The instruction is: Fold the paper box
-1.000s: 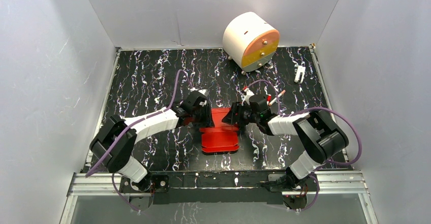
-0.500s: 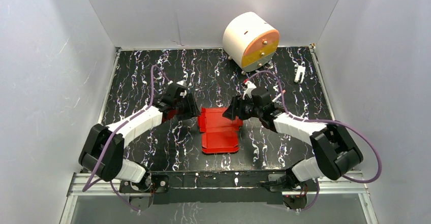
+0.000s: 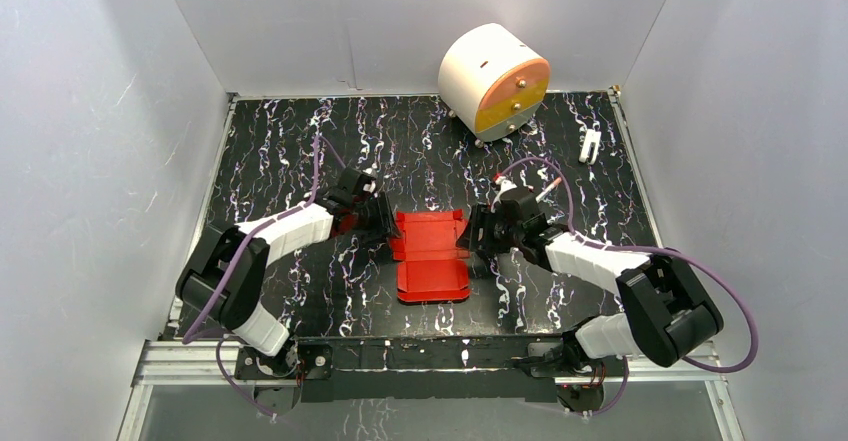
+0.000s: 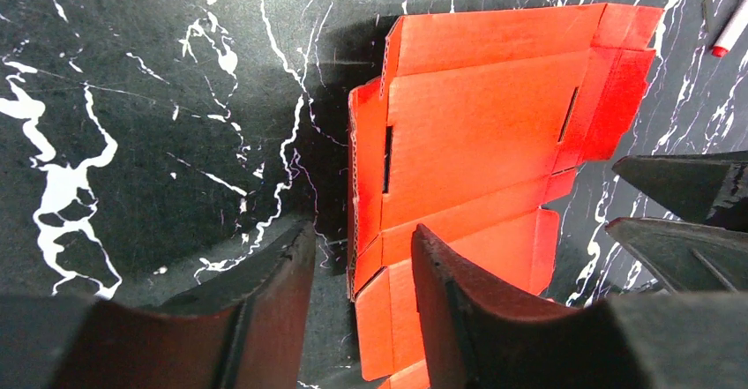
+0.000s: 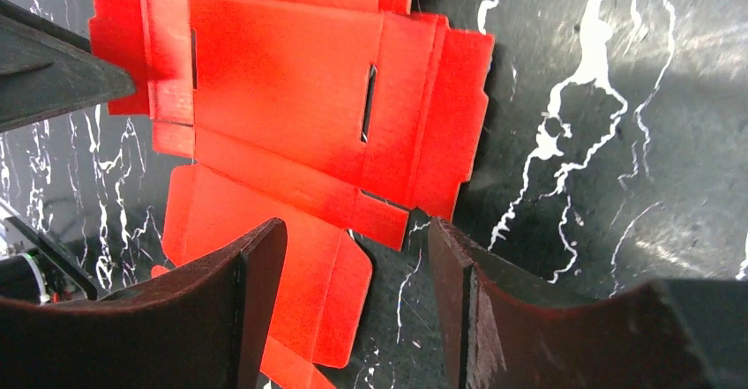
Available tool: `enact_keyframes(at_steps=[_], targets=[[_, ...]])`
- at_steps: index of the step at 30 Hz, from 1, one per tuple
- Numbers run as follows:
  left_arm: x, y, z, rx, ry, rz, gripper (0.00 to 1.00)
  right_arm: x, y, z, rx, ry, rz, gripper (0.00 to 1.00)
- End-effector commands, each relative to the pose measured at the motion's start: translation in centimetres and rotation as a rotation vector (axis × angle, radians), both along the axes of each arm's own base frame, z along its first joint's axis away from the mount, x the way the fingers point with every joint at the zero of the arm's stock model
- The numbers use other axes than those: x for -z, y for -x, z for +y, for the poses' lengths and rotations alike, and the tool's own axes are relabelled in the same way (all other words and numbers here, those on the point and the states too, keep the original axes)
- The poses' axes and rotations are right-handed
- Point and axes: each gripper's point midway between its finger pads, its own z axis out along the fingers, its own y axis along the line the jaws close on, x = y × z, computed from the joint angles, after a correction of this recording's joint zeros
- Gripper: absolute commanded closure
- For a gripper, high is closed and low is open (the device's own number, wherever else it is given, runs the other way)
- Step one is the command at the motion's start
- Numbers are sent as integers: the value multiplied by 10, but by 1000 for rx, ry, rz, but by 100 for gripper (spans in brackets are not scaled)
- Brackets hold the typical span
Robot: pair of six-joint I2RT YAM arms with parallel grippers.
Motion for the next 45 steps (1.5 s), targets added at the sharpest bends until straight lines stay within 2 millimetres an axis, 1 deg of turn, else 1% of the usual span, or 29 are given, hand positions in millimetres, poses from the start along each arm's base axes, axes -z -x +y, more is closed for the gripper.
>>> enact_keyframes(at_steps=[1,5,7,11,18,19,24,32,39,45], targets=[[-10,-8,-8,11,45,-21,61,1,3,4,16,-50,18,32],[-5,-5,-7,0,47,-12,72,7,7,8,5,-75,50,35],[-1,-3,-6,-6,50,-2,76,10,9,9,0,-77,61,35],[4,1,-3,-32,60,9,83,15,13,6,7,-69,74,36],[10,8,3,-82,117,55,93,12,13,-1,26,-59,41,36],[8,4,2,-90,140,46,94,12,13,-2,29,-59,37,36],[11,6,9,-119,192,78,96,13,14,-5,41,-63,29,35],[13,11,16,-134,216,96,97,14,10,11,10,-144,46,36],[13,11,17,-130,216,93,97,20,0,16,30,-149,61,37],[11,10,17,-126,216,83,97,22,-8,13,61,-121,47,39]])
